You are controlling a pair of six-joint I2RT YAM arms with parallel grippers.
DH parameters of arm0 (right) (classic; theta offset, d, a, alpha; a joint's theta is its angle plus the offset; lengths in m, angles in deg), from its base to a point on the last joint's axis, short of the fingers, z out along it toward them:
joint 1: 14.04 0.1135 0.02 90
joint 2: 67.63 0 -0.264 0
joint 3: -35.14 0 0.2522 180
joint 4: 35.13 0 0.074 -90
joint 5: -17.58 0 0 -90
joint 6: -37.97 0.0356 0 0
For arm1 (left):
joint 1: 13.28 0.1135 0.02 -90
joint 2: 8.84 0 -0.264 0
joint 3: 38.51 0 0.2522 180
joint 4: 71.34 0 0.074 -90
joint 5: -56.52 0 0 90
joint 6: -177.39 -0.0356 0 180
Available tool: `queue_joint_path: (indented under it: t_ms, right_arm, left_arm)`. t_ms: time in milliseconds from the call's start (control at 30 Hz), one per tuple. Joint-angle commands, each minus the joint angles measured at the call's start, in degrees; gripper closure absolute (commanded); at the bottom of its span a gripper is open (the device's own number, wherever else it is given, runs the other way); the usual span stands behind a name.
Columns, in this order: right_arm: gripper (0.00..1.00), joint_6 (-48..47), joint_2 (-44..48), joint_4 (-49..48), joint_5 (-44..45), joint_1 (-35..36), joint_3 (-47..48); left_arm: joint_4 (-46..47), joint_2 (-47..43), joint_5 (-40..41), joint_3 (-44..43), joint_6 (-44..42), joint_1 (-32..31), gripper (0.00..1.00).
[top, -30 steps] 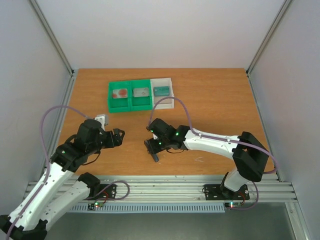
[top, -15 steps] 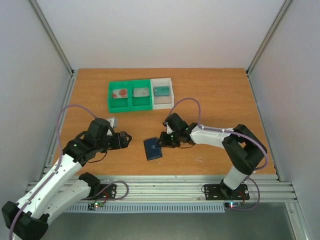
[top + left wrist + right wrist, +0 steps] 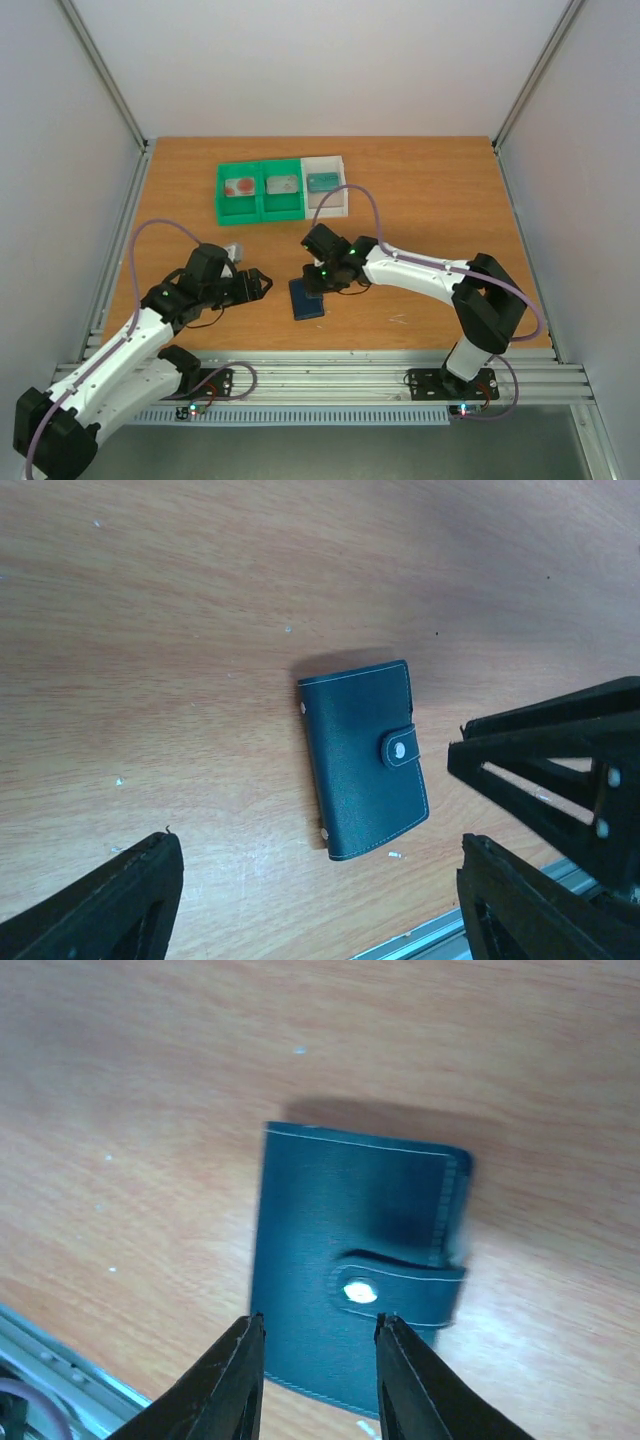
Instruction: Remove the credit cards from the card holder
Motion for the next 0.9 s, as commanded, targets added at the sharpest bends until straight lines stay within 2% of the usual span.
queue_joint_path:
  t_ms: [0, 133, 367, 667, 767, 867]
  right_arm:
    - [0.69, 0.7, -4.0, 7.1, 6.2, 3.6, 5.8]
    - [0.67, 1.6, -8.2, 11.6, 10.5, 5.9, 10.1]
    - [0.64, 2.1, -12.3, 13.0, 10.9, 6.7, 13.2]
    - [0.63, 2.9, -16.0, 16.2, 14.9, 7.4, 14.3]
    - [0.65, 2.8, -16.0, 16.7, 17.1, 7.5, 14.1]
    - [0.74, 2.5, -15.0, 15.9, 17.8, 7.5, 13.3]
  left_arm:
    - [5.5, -0.4, -0.7, 1.5, 2.5, 0.2, 0.25]
    - [3.9, -2.3, 1.6, 2.0, 2.8, 0.2, 0.25]
    - [2.0, -5.5, 3.8, 2.1, 2.5, 0.3, 0.25]
    - [2.3, -4.7, 2.4, 1.8, 2.2, 0.2, 0.26]
    - [2.9, -4.1, 1.6, 1.7, 2.5, 0.2, 0.27]
    - [3.1, -3.7, 1.5, 1.7, 2.7, 0.2, 0.27]
